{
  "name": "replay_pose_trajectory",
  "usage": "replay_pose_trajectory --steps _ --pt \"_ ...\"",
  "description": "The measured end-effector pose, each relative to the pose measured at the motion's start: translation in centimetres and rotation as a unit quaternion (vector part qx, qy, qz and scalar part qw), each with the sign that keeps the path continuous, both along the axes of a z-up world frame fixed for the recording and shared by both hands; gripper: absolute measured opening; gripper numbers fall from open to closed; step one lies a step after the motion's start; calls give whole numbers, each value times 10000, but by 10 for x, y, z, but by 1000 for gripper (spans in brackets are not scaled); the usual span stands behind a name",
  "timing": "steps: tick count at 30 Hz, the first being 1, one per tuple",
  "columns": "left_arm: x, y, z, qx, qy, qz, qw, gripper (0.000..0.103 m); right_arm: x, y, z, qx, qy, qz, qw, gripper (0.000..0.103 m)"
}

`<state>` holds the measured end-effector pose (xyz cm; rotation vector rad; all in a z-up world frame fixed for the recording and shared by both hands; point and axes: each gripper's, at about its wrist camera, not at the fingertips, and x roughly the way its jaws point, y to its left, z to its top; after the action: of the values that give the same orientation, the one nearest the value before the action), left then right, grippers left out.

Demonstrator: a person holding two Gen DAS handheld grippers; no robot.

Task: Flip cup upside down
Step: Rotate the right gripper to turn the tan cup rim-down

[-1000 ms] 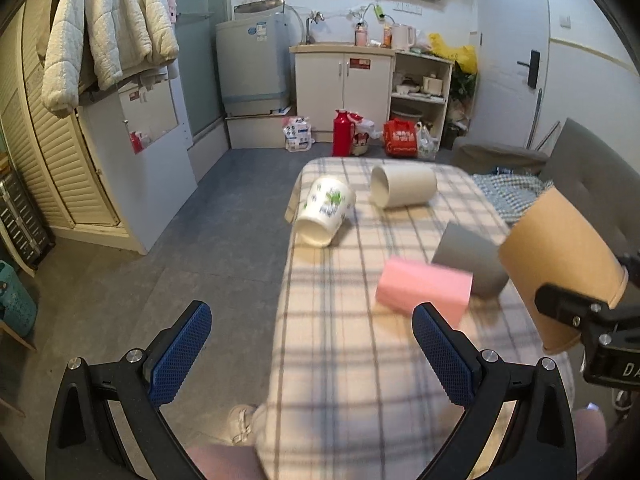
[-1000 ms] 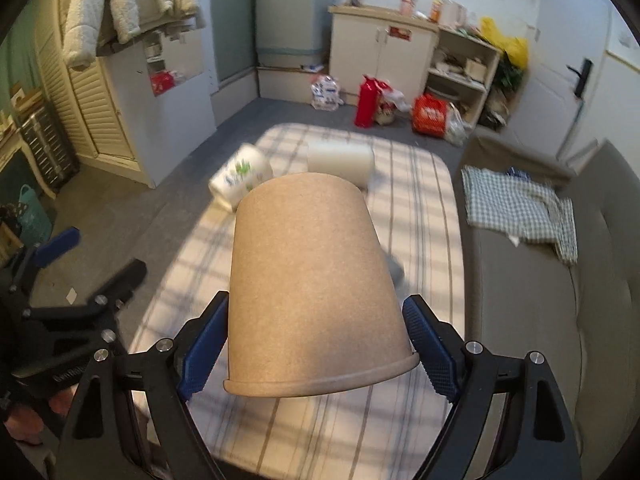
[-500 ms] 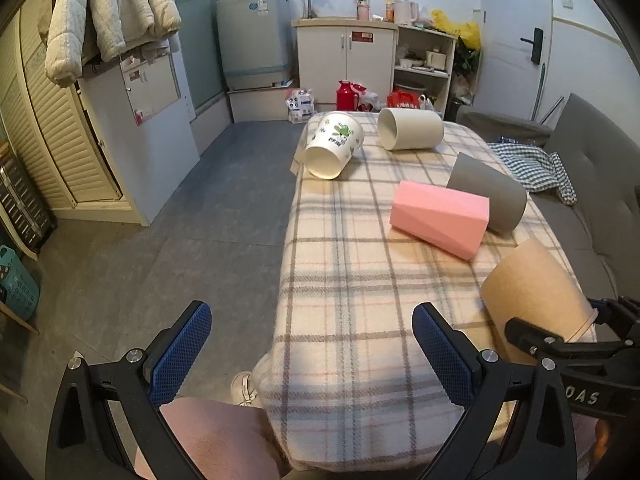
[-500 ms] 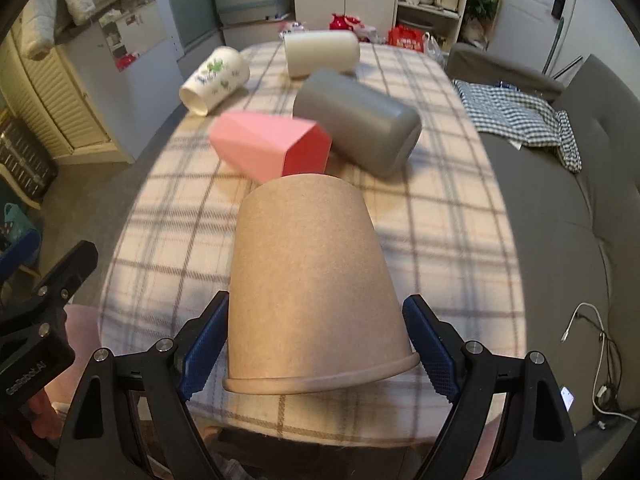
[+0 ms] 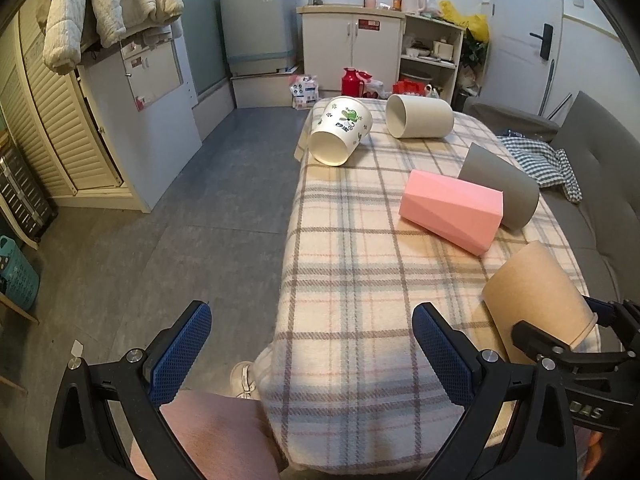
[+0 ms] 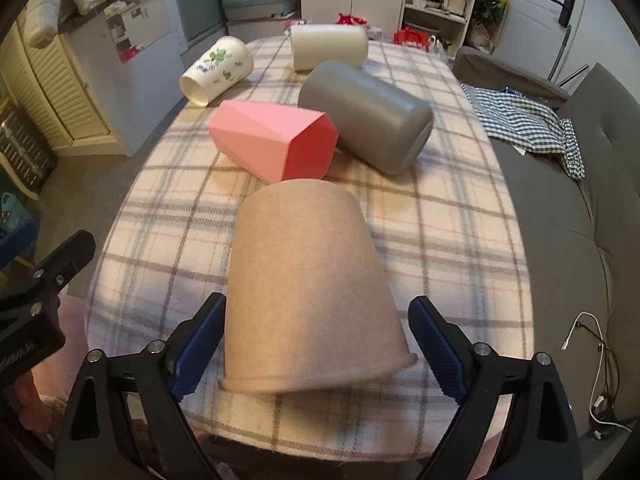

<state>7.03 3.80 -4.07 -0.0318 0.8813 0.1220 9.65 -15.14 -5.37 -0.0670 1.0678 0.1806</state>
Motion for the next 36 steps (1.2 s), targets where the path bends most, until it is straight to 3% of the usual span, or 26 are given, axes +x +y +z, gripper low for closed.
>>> replay_pose_trajectory --steps 2,10,17,28,36 --pt "1 -3 3 32 4 24 10000 103 -3 -7 6 50 -81 -26 10000 99" --pt "5 -28 23 -98 65 -110 9999 103 -16 -57 39 278 -517 -186 9981 99" --pt "24 -75 34 -297 430 -407 9978 103 -12 -96 50 87 -694 -377 9968 99" --pt "68 -124 14 -445 1164 -641 9901 103 3 -140 29 133 -628 -612 9961 99" --pt "92 -133 -17 -939 1875 -678 9754 101 17 -157 4 277 -391 -810 9956 99"
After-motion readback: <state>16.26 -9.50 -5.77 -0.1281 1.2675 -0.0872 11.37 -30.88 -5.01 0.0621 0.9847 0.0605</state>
